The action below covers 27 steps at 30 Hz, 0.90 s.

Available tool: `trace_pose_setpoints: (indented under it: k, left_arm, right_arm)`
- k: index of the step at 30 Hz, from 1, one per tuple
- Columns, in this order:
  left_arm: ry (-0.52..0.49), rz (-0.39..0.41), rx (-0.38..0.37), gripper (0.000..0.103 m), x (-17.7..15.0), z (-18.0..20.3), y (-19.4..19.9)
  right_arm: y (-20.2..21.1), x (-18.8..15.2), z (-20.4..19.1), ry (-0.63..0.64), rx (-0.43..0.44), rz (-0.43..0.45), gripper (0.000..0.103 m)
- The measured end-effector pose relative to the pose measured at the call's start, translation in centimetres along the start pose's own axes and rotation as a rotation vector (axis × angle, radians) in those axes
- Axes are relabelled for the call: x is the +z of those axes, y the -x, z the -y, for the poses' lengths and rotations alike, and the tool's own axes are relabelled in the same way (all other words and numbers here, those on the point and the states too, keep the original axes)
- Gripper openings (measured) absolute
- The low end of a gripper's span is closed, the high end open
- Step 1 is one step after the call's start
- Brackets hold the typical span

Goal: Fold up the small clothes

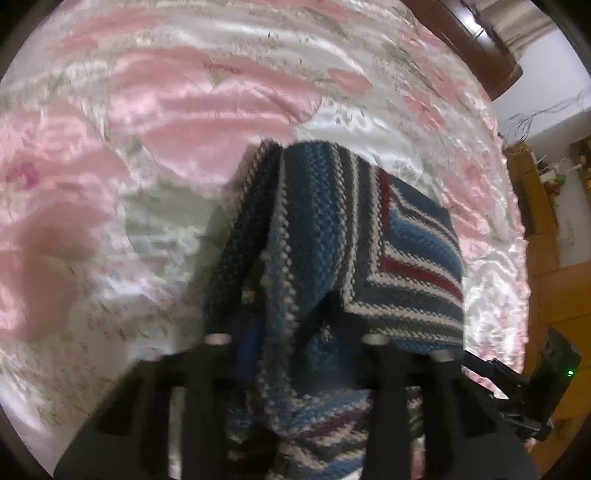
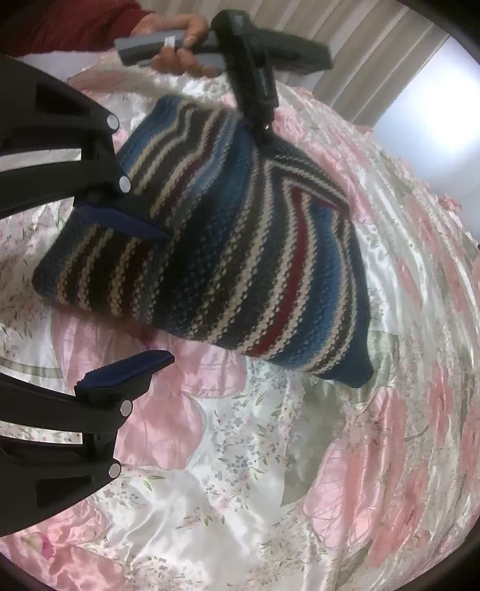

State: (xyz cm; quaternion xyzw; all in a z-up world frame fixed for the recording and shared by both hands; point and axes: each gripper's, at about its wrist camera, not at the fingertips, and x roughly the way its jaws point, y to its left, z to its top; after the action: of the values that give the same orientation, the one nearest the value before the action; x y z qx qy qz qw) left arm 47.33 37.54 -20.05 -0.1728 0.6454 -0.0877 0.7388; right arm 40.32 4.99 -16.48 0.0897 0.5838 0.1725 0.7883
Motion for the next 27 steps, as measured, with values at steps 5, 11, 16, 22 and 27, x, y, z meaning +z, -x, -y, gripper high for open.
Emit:
trace_pose_setpoints:
  k: [5, 11, 16, 22, 27]
  left_arm:
    - [-0.006, 0.102, -0.039, 0.014, -0.3, -0.7, 2.8]
    - [0.031, 0.05, -0.025, 0.018, -0.8, -3.0, 0.3]
    - [0.002, 0.057, -0.053, 0.061, -1.5, -2.7, 2.8]
    - [-0.01, 0.017, -0.117, 0.075, -2.5, -3.2, 3.3]
    - [-0.021, -0.039, -0.145, 0.075, -2.4, -3.1, 0.9]
  right_arm:
    - [-0.2, -0.7, 0.1, 0.004, 0.015, 0.015, 0.062]
    - [-0.7, -0.8, 0.2, -0.001, 0.016, 0.002, 0.062]
    - [1.2, -0.5, 0.5, 0.002, 0.038, 0.036, 0.068]
    - [1.2, 0.3, 1.2, -0.057, 0.078, 0.033, 0.073]
    - [-0.5, 0.7, 0.8, -0.072, 0.098, 0.003, 0.076]
